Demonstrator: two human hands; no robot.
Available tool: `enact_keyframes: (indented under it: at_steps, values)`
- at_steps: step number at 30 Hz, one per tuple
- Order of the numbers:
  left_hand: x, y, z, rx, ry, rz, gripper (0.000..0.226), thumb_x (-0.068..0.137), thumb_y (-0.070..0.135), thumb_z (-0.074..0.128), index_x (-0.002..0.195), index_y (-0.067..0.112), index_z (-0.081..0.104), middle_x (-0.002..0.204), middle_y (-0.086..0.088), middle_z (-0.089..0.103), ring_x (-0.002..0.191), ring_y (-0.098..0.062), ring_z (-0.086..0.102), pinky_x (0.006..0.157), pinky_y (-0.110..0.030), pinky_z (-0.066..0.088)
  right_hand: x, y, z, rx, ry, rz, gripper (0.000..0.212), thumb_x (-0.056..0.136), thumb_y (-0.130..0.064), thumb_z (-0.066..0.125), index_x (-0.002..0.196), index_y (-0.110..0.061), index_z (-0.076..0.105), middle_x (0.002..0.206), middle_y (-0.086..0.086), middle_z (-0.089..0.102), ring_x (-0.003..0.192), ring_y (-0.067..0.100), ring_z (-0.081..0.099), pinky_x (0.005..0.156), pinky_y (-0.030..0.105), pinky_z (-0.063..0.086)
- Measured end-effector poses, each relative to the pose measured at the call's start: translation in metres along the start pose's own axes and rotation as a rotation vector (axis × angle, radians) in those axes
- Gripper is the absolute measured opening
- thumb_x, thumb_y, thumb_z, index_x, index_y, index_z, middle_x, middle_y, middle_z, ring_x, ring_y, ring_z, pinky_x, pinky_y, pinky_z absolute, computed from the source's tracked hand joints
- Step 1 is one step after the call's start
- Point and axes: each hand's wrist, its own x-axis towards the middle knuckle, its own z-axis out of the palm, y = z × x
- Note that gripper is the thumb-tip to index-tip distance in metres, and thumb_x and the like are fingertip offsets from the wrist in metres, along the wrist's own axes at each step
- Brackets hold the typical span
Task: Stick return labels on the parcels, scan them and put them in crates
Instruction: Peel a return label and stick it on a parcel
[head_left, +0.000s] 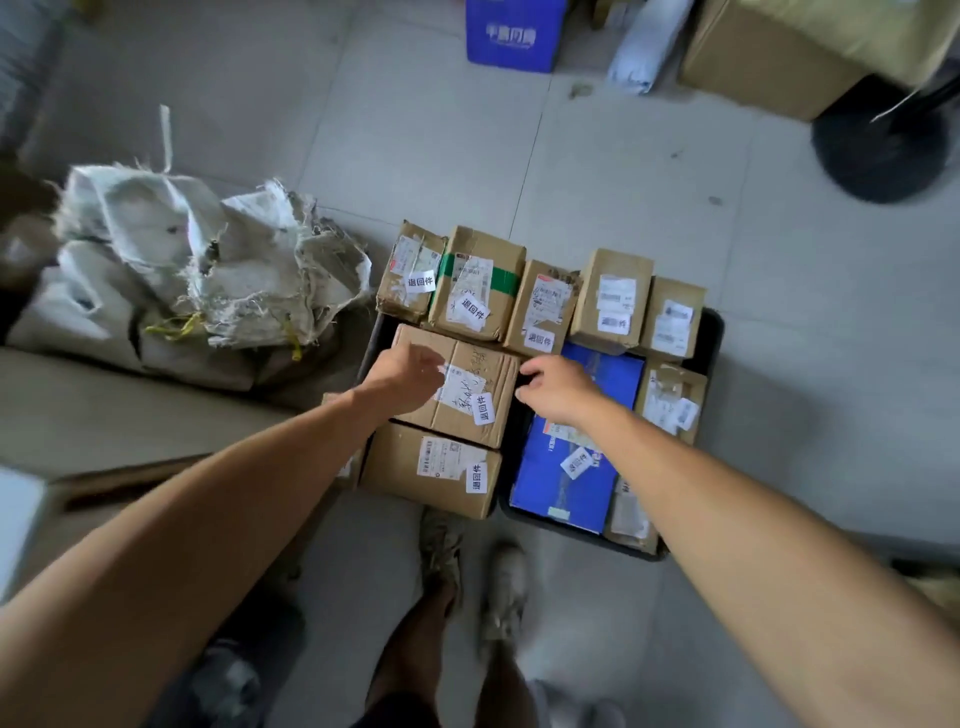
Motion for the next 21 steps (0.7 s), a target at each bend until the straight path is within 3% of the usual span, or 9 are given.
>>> enact_keyframes:
  at_steps: [3,7,10,14,17,21]
  values:
    - [-0.097,0.024,-0.027,0.032,-0.025,0.023,0.037,0.097,0.026,0.063,0.133,0.021,0.065,0.132,0.001,0.067,0.111,-0.014,0.064,0.087,-0.016,0.042,-0.085,-0.013,-0.028,-0.073,0.003,-0.048,0.034,0.098,-0.023,0.058,0.131,-0.017,0.062,0.126,0.005,0.065,0.107,0.025,0.063,0.085,0.031,0.049]
    - [-0.226,0.036,-0.059,0.021,0.096,0.001,0.042,0.095,0.026,0.061,0.136,0.022,0.062,0.135,0.0,0.065,0.121,-0.018,0.061,0.094,-0.021,0.043,-0.188,-0.049,-0.039,-0.251,-0.011,-0.161,0.033,0.097,-0.024,0.057,0.129,-0.016,0.061,0.116,0.007,0.067,0.099,0.026,0.063,0.078,0.034,0.05]
    - [-0.319,0.027,-0.07,-0.05,0.187,-0.014,0.039,0.093,0.028,0.06,0.132,0.023,0.064,0.13,0.0,0.066,0.118,-0.018,0.062,0.092,-0.022,0.045,-0.248,-0.081,-0.025,-0.408,-0.054,-0.301,0.045,0.093,-0.029,0.06,0.138,-0.02,0.056,0.137,0.007,0.06,0.119,0.027,0.059,0.1,0.04,0.051]
    - [-0.412,-0.011,-0.074,0.022,0.357,-0.083,0.042,0.085,0.034,0.05,0.122,0.028,0.067,0.128,0.0,0.066,0.121,-0.025,0.06,0.098,-0.036,0.051,-0.306,-0.129,0.012,-0.573,-0.05,-0.508,0.036,0.092,-0.025,0.056,0.126,-0.014,0.063,0.129,0.012,0.064,0.115,0.031,0.061,0.097,0.044,0.053]
    - [-0.473,-0.052,-0.068,0.1,0.509,-0.222,0.045,0.089,0.029,0.054,0.133,0.027,0.061,0.135,-0.002,0.06,0.128,-0.026,0.054,0.103,-0.038,0.047,-0.342,-0.159,0.049,-0.763,-0.022,-0.634,0.031,0.089,-0.026,0.057,0.118,-0.018,0.064,0.122,0.007,0.065,0.111,0.031,0.062,0.094,0.043,0.054]
    - [-0.548,-0.115,-0.041,0.234,0.639,-0.409,0.04,0.085,0.025,0.056,0.123,0.018,0.065,0.125,-0.008,0.062,0.118,-0.031,0.058,0.092,-0.038,0.047,-0.394,-0.19,0.113,-1.055,0.034,-0.864,0.028,0.089,-0.025,0.056,0.115,-0.015,0.059,0.116,0.009,0.064,0.11,0.034,0.06,0.081,0.037,0.048]
